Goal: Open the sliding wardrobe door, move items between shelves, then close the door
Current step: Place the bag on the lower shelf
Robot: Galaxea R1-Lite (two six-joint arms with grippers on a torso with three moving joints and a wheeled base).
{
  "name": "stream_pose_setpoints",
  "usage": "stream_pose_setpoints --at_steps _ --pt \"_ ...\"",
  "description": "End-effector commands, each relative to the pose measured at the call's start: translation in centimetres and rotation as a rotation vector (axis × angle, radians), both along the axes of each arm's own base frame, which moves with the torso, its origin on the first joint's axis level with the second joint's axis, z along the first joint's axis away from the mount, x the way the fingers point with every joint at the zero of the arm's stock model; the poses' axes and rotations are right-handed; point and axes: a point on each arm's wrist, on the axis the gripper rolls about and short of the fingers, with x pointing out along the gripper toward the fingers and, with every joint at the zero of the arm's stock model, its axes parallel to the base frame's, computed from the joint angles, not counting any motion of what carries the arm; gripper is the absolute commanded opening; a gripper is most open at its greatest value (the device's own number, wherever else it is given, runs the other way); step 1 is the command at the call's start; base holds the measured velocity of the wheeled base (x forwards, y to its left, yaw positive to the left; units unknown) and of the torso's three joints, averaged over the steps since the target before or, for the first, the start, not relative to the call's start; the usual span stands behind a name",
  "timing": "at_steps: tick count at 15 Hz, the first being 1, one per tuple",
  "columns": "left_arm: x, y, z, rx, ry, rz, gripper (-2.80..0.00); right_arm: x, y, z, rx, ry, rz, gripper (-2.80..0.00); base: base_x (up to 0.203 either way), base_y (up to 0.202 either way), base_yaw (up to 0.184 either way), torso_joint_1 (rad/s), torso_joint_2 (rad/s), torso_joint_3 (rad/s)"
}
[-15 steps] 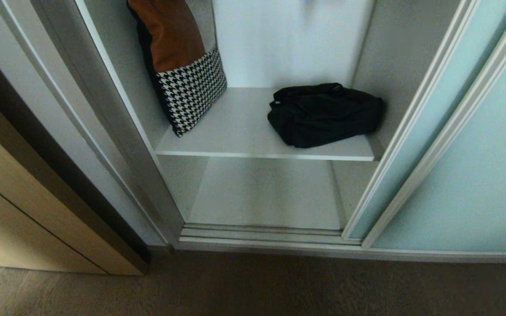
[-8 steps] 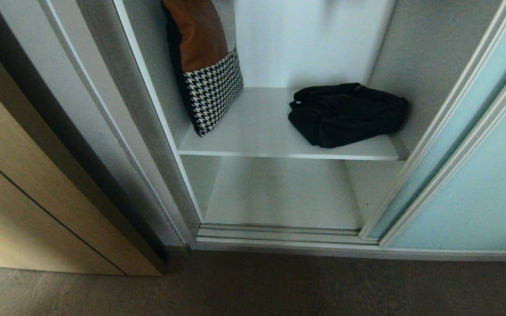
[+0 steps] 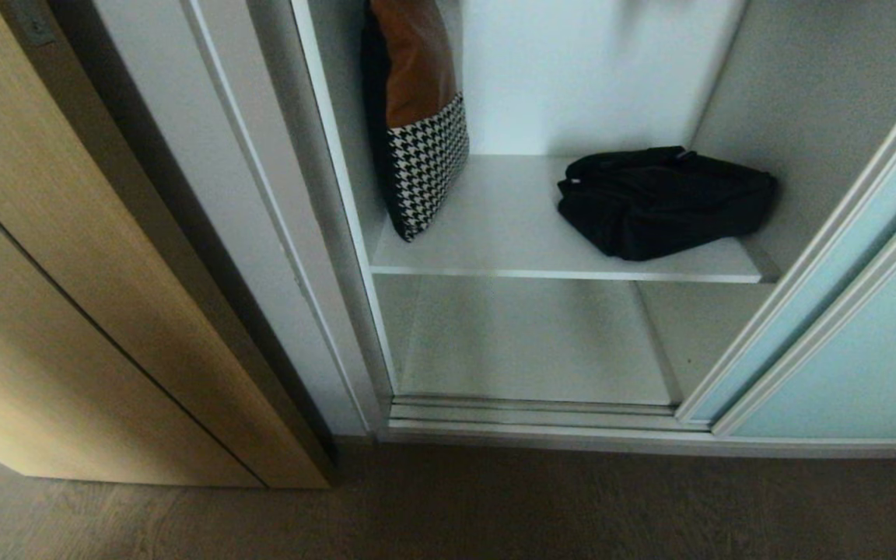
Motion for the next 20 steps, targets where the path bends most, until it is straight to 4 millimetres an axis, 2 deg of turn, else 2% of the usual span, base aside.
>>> stream_pose_setpoints --at_steps 1,10,20 --pt "0.02 0.00 0.00 0.000 0.003 0.001 -2.80 0.01 0.00 -0.03 0.000 0.001 0.001 -2.80 0.000 0.201 0.000 0.001 0.00 0.000" --pt "0.02 0.00 0.00 -0.005 0.003 0.001 -2.80 0.00 0.00 -0.04 0.000 0.000 0.001 -2.80 0.000 0.186 0.000 0.002 0.00 0.003" --pt "0.02 0.00 0.00 -0.005 0.003 0.001 -2.80 0.02 0.00 -0.03 0.000 0.003 0.001 -2.80 0.000 0.007 0.000 0.000 0.00 0.000"
